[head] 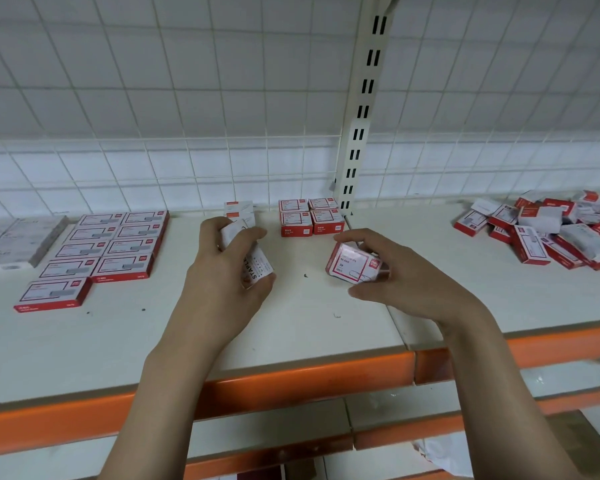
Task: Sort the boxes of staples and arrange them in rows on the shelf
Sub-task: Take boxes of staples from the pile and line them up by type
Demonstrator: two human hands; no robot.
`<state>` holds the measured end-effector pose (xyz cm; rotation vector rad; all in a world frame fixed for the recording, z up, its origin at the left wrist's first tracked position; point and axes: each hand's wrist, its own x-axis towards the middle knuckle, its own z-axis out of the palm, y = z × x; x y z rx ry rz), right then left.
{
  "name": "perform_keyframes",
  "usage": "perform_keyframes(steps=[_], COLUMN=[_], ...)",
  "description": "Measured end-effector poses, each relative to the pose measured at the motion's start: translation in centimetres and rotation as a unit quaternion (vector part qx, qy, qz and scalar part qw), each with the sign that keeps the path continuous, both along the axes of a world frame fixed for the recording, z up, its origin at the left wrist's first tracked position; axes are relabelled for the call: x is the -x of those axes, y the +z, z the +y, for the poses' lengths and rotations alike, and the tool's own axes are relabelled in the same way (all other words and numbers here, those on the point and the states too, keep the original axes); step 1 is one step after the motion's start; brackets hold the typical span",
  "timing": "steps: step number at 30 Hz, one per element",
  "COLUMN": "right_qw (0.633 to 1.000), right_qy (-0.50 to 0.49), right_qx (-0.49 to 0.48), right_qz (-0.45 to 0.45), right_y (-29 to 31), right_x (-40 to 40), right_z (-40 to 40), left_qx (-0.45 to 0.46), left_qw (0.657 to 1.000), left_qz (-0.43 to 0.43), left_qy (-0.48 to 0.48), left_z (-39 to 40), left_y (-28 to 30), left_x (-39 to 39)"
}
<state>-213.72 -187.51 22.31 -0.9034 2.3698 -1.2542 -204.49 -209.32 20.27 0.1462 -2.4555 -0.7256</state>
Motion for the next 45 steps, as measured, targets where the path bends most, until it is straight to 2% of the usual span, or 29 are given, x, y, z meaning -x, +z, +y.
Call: perform_keyframes(steps=[8, 12, 16, 19, 23, 28, 45], right_qw=[1.0, 0.991, 0.979, 0.962, 0.939, 0.937, 0.936], right_qy=[0.001, 0.026, 0.04, 0.007, 0.01, 0.03, 0.037], right_qx=[-0.021, -0.094, -0.143, -0.189, -0.194, -0.212, -0.26], right_qz=[0.016, 0.097, 0.137, 0.198, 0.283, 0.274, 0.233], right_y=[-0.8, -1.8, -2.8, -3.6, -4.0, -4.5, -3.7], right_x=[1.6, 2.7, 3.8, 3.6, 1.9, 0.6, 3.8], right_z=[-0.2, -1.2, -4.0, -5.7, -5.8, -5.7, -8.0], left_qx=[0.01, 0.025, 0.015, 0.034, 0.008, -0.007, -0.01], left_qw=[1.0, 1.0, 1.0, 0.999, 1.0, 1.0, 0.999], left_qz=[-0.007, -0.008, -0.02, -0.02, -0.027, -0.018, -0.039], left_qy=[0.017, 0.01, 0.004, 0.001, 0.007, 0.015, 0.023], left_z=[-0.7, -0.6, -0.9, -1.2, -1.6, -1.7, -1.6], left_y=[0.1, 0.1, 0.3, 0.0, -0.8, -1.3, -1.6], left_x=[0.7, 0.9, 0.9, 0.9, 0.8, 0.5, -2.5])
